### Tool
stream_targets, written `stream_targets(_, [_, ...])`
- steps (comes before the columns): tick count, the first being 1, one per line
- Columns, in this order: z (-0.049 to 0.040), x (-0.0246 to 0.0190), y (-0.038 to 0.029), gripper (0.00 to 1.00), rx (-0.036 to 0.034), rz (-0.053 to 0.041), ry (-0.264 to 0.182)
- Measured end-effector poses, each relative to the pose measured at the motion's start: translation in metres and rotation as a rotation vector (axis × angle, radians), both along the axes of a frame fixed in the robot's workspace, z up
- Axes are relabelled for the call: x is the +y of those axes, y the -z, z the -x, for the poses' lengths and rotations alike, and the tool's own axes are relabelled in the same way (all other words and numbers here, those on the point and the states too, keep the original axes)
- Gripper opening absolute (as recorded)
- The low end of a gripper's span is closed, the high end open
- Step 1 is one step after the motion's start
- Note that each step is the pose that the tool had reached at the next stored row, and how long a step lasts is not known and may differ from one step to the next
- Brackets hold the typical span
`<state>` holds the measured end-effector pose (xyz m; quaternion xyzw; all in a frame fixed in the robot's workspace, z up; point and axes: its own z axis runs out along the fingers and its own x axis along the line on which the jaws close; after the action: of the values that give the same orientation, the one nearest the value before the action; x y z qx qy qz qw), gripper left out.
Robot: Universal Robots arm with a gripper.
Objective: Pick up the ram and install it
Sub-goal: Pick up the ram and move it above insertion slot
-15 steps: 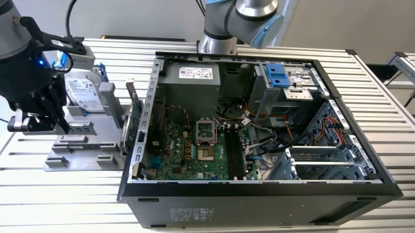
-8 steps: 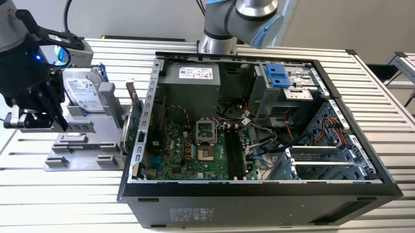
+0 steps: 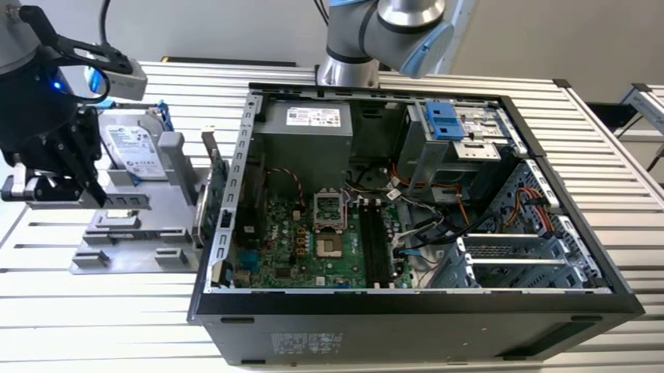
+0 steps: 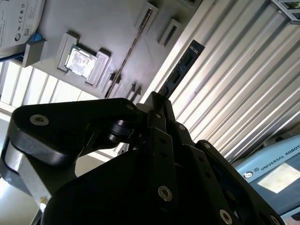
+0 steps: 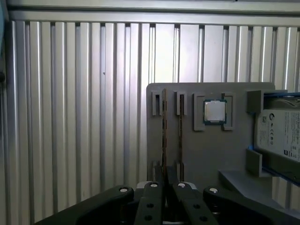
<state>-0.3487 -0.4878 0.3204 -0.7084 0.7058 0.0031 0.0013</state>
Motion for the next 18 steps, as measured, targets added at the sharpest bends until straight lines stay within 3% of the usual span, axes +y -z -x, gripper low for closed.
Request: stream_targets(18, [0.0,0.0,-0.0208,0.0,0.0,0.0,0.001])
